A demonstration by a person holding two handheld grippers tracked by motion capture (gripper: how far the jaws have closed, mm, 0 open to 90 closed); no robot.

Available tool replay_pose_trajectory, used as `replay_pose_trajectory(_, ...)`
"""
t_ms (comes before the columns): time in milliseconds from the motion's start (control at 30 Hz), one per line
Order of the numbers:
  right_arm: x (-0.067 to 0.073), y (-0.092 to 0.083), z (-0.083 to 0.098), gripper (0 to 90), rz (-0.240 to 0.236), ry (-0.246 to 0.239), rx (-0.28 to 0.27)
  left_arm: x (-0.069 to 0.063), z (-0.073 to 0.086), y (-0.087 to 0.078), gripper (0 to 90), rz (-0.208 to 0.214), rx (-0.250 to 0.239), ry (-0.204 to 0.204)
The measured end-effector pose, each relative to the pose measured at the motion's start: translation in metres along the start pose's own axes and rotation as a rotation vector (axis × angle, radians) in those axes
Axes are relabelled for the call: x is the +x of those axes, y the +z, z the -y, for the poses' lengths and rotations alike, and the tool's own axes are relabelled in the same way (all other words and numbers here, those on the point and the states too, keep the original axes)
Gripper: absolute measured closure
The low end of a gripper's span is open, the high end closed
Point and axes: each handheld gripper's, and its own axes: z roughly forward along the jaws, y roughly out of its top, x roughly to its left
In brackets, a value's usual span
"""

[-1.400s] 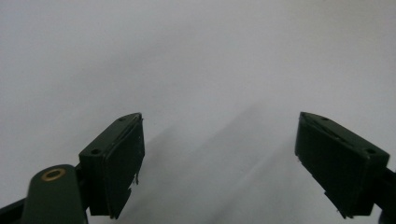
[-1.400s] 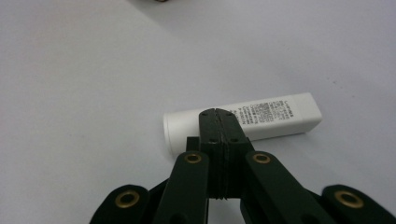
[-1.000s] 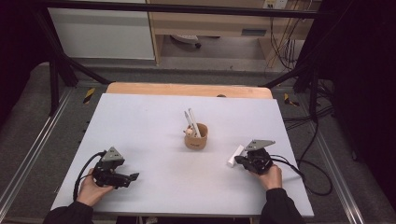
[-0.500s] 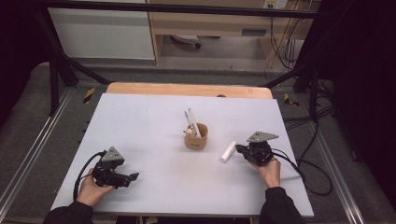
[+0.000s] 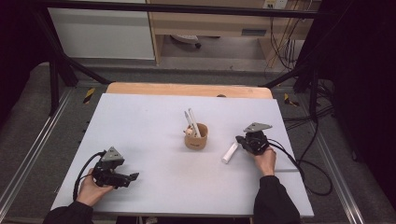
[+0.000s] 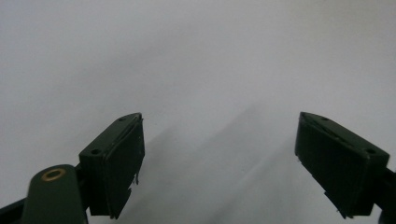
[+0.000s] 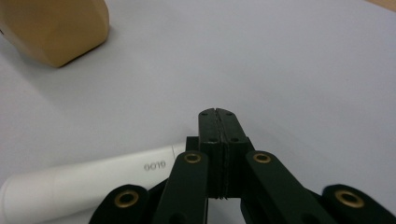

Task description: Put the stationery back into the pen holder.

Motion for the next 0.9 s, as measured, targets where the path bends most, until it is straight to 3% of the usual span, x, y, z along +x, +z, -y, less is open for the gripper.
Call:
replay_pose_trajectory(300,-0.001,-0.001,0.004,90.0,-0.057,0.006,0.005,-0.001,0.0,0.0,15.7,0.0,-0.003,0.003)
replay_pose_trajectory(633,0.023,-0.002,0.006,90.0,-0.114,-0.029,0.0,-0.002,-0.001,-0.001,15.7,0.002,-0.007,0.004)
replay_pose_trajectory(900,0.034,-0.005,0.011,90.0,-0.164,0.005,-0.016,-0.003,-0.002,0.0,15.7,0.005,-0.008,0.01)
